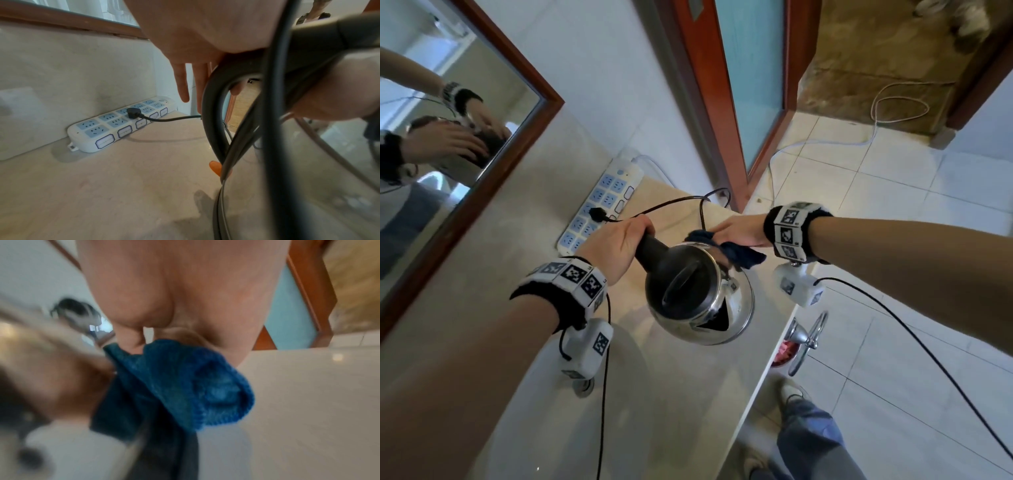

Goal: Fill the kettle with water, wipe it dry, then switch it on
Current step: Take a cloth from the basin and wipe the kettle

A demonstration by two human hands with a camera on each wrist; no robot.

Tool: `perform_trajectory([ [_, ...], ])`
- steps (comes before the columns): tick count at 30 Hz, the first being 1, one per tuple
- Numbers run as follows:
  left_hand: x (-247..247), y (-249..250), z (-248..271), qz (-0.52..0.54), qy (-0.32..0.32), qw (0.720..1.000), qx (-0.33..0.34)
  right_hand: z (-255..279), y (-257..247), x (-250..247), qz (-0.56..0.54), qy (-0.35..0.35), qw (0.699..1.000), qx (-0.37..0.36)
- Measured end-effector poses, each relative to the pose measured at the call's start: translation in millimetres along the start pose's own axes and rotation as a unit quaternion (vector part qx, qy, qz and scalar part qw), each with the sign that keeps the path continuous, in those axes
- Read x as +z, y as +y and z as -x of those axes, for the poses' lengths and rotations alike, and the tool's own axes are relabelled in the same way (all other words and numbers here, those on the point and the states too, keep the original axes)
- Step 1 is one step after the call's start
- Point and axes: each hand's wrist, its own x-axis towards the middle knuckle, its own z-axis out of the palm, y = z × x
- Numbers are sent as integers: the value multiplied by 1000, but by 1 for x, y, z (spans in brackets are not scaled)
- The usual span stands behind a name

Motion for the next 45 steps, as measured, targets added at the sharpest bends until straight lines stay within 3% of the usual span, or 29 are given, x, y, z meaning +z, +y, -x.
perform_trajectory([
  [3,-3,3,2,1,10,1000,-13,12,4,3,45,64,997,-14],
  [8,-1,6,3,-50,9,999,-15,46,-14,25,-163,146,959,-178],
  [10,-1,10,4,-54,15,998,-26,47,3,34,-158,192,956,-155],
  [14,0,12,13,-79,18,996,-40,44,39,49,-99,239,966,-11],
  [20,8,6,31,-84,31,994,-62,71,27,63,-261,301,906,-142],
  [26,13,15,55,-82,15,989,-126,66,61,92,-262,327,907,-31],
  [31,23,20,79,-118,-41,983,-134,78,37,98,-362,358,854,-104],
  [33,26,29,89,-71,-41,983,-164,81,42,109,-345,383,849,-114],
  [35,28,40,98,-37,-23,978,-202,79,55,120,-292,399,866,-74],
  [38,39,55,109,-124,-18,976,-178,78,62,125,-252,404,879,5],
  [43,53,69,115,-120,-6,972,-204,92,41,149,-244,494,826,-122],
  [45,54,74,117,-82,20,974,-210,93,51,171,-247,505,819,-118],
])
